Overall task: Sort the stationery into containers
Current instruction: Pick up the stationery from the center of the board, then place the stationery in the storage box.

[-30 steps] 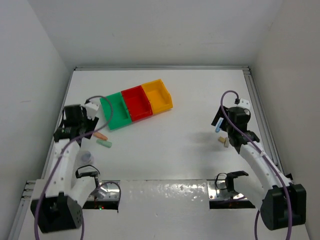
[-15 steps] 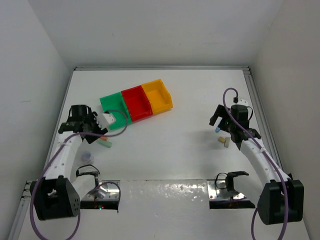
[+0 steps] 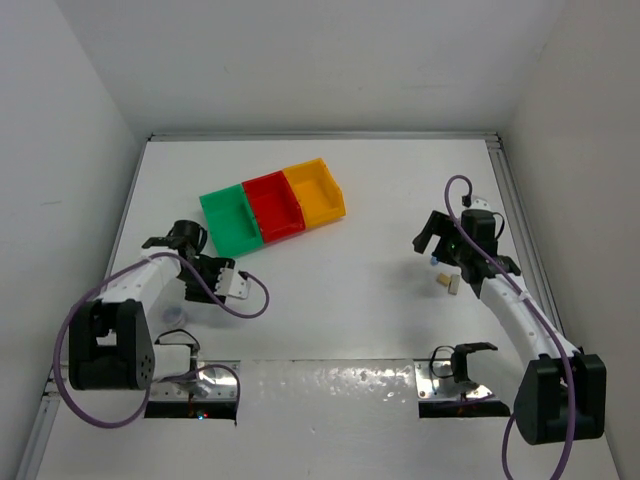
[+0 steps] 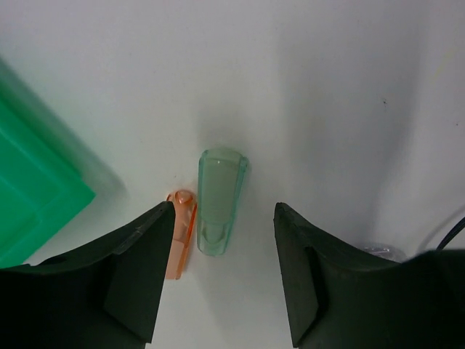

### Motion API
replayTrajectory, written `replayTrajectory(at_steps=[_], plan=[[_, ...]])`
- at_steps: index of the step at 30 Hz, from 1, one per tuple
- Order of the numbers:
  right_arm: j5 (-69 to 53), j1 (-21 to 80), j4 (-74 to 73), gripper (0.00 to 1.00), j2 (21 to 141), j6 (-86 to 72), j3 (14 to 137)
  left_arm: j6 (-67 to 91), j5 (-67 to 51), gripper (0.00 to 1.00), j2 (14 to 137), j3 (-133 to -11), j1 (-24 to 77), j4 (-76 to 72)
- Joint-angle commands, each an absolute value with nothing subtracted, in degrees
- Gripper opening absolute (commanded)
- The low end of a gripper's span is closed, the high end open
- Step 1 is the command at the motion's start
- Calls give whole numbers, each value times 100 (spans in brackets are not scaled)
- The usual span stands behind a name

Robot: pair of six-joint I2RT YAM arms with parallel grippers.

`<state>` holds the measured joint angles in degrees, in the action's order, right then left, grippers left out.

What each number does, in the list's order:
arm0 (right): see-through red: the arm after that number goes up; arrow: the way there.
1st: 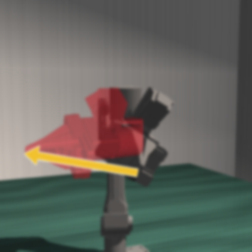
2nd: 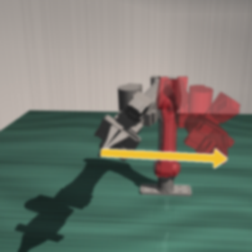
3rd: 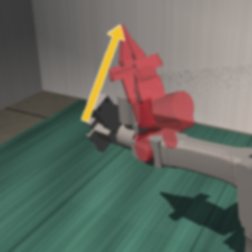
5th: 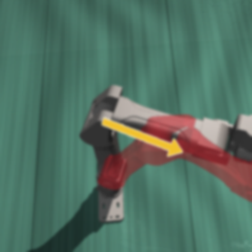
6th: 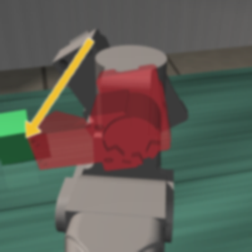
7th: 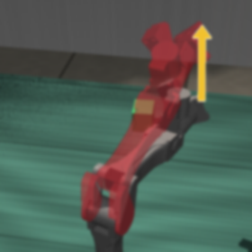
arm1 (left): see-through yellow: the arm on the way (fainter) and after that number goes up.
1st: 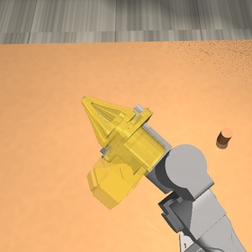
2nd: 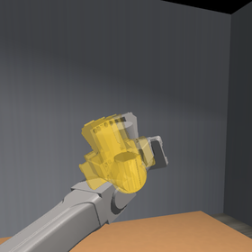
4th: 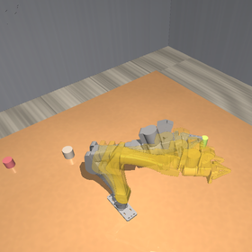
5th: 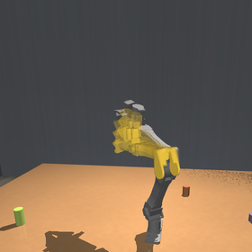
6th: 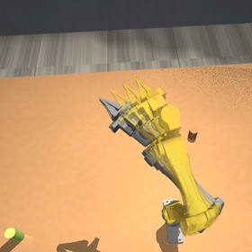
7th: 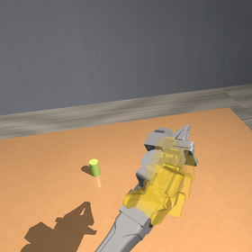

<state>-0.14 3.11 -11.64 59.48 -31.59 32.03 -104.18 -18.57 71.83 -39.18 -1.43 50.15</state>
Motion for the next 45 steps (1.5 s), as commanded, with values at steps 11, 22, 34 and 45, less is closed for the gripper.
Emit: replayTrajectory(at_steps=[11, 22, 34, 45], plan=[[184, 308, -1239, 96, 5546, -3146, 3155, -10908, -1670, 41, 7892, -3736, 95, 4571], [395, 308, -1538, 96, 5265, -3120, 3181, -10810, -1486, 38, 8218, -3551, 141, 3982], [545, 308, -1573, 96, 4975, -3190, 3138, -9775, -2583, 0, 7515, -4525, 299, 5211], [343, 316, -1450, 96, 5256, -3419, 3217, -822, -3363, 0, 7426, -5810, 0, 1473]])
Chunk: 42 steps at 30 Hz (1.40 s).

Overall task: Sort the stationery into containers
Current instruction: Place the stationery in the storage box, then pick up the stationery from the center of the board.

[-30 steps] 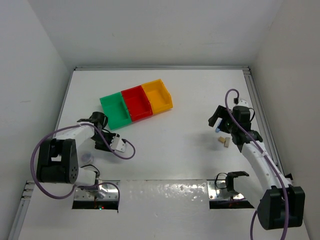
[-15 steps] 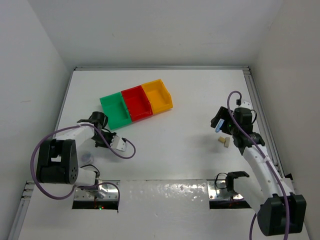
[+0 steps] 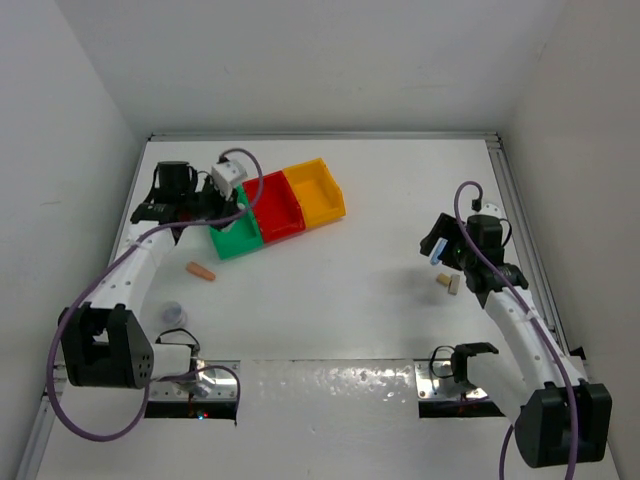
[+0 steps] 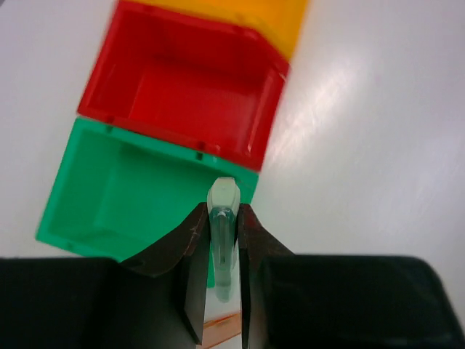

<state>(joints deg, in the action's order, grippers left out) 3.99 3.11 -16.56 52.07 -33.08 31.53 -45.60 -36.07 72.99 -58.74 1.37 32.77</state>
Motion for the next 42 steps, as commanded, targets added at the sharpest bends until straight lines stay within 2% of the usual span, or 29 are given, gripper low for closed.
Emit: replayTrajectory(at_steps=[1, 5, 9, 13, 19, 25, 30, 32, 34, 38, 40, 42], plan=[[343, 308, -1450, 96, 5265, -3419, 3225, -435, -3053, 0, 7496, -5783, 9, 1294], [343, 308, -1468, 96, 5256, -3323, 3261, 1334, -1304, 0, 8014, -5792, 0, 871], [395, 308, -1547, 96, 5212, -3261, 3278, 1854, -897, 0, 8419, -5871, -167, 686], [518, 299, -1591, 96, 5203, -3234, 3199, 1662, -528, 1, 8604, -5739, -185, 369], [466, 308, -1608, 96, 5326, -3252, 3243, 1538, -422, 30, 8842, -5511, -193, 255], [492, 299, -1608, 97, 5335, -3155, 3305, 1336, -483, 40, 8745, -5677, -246, 298], [422, 308, -1705, 96, 5396, -3102, 3357, 1090, -388, 37, 8317, -6292, -272, 1141], [396, 299, -1731, 96, 5370, -3120, 3349, 1624, 512, 36, 8035, -6442, -307, 1869], [361, 299, -1731, 96, 5327, -3155, 3296, 2054, 921, 37, 7735, -6495, -395, 2850], [290, 316, -1653, 96, 5265, -3182, 3208, 2855, 1966, 38, 7848, -6355, -518, 4374], [290, 308, -1635, 96, 5265, -3164, 3191, 3145, 2022, 38, 8190, -6058, -606, 4858], [281, 308, -1678, 96, 5308, -3085, 3243, 3208, 1567, 38, 8419, -5689, -729, 4869]])
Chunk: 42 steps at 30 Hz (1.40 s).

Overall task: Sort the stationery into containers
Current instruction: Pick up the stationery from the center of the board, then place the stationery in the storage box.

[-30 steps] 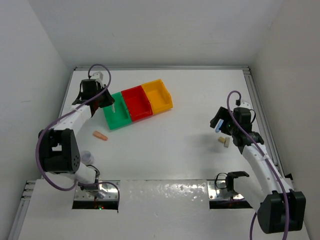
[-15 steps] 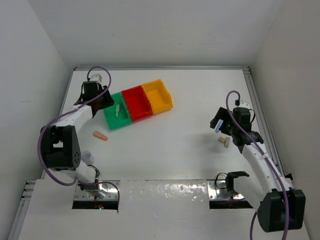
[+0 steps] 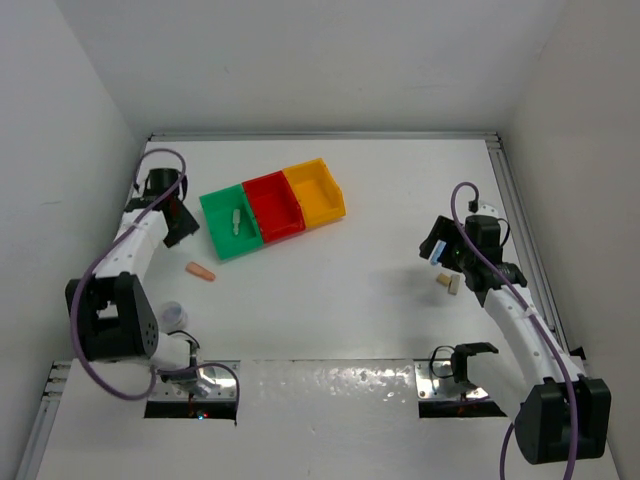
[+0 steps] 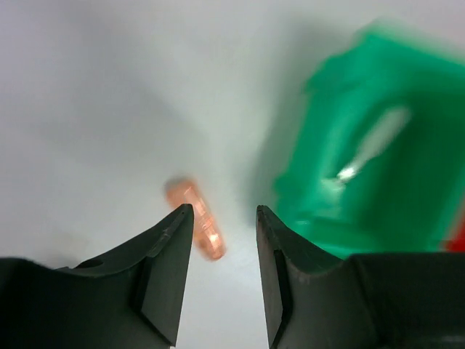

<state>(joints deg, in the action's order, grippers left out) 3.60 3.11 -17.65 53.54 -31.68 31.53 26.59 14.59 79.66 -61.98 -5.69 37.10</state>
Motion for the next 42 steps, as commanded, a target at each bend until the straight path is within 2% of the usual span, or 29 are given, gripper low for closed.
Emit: replayTrajectory(at_steps=[1, 6, 20, 22, 23, 24, 25, 27, 30, 36, 42], plan=[[307, 316, -1722, 96, 5326, -3033, 3304, 3243, 1129, 39, 8437, -5547, -764, 4678], [404, 308, -1889, 96, 5230, -2944, 3358, 3313, 765, 53, 8437, -5317, -782, 3815], [633, 316, -2039, 96, 4983, -2900, 3252, 3551, 1046, 51, 9210, -4694, -668, 3217], [668, 308, -2074, 96, 4983, -2874, 3287, 3498, 1151, 46, 9263, -4693, -685, 3077], [677, 308, -2083, 96, 4992, -2874, 3305, 3481, 1195, 39, 9290, -4693, -703, 3050], [703, 316, -2092, 96, 4975, -2874, 3305, 3472, 1248, 30, 9299, -4711, -729, 3032], [703, 308, -2100, 96, 4957, -2883, 3305, 3463, 1257, 11, 9299, -4720, -799, 3050], [747, 316, -2109, 96, 4922, -2883, 3287, 3437, 1300, 0, 9264, -4763, -905, 3172], [765, 316, -2092, 96, 4878, -2892, 3243, 3253, 1397, 0, 9080, -5052, -1010, 3462], [607, 316, -1926, 97, 5018, -2909, 3173, 2454, 1503, 0, 8737, -6895, -748, 3796], [475, 308, -1784, 96, 5115, -2988, 3164, 2548, 678, 0, 8955, -7576, -238, 3885]])
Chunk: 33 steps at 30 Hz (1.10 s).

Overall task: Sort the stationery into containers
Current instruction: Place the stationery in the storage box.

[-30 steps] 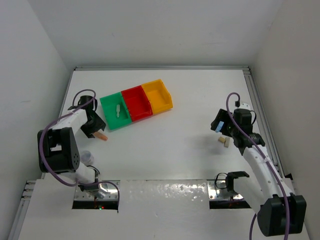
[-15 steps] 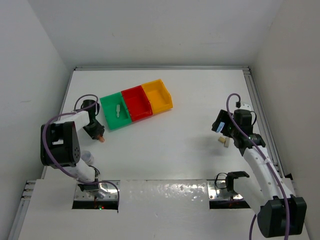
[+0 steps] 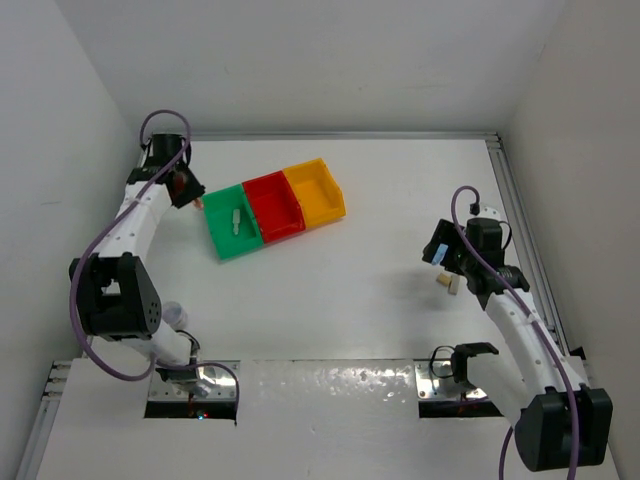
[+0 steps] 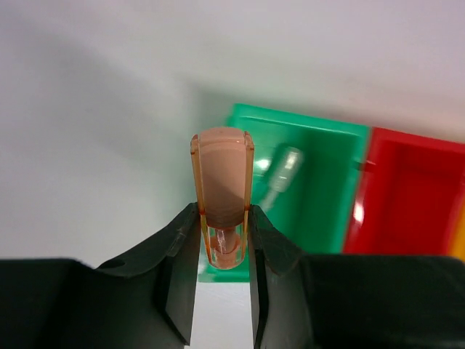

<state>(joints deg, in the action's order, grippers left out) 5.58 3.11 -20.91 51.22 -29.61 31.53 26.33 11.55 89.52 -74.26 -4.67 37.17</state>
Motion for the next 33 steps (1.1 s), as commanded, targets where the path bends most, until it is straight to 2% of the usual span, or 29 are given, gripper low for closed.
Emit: replayTrajectory(at_steps=[1, 4, 10, 26, 29, 30, 33], plan=[[483, 316, -1775, 96, 5115, -2997, 3147, 2627, 459, 0, 9026, -7602, -115, 3876], [501, 308, -1758, 96, 5045, -3023, 3103, 2637, 177, 0, 9412, -7751, 280, 3814], [527, 308, -1828, 96, 4940, -3032, 3041, 2391, 526, 0, 10150, -7963, 676, 3542], [501, 308, -1925, 97, 5027, -2900, 3085, 2048, 1327, 0, 11100, -7972, 589, 3375], [519, 316, -1934, 97, 5036, -2874, 3111, 2039, 1318, 11, 11127, -7963, 580, 3305], [519, 316, -1942, 97, 5019, -2865, 3120, 2039, 1327, 22, 11127, -7972, 580, 3279], [527, 308, -1925, 97, 4984, -2839, 3138, 2065, 1415, 36, 11109, -8042, 580, 3296]])
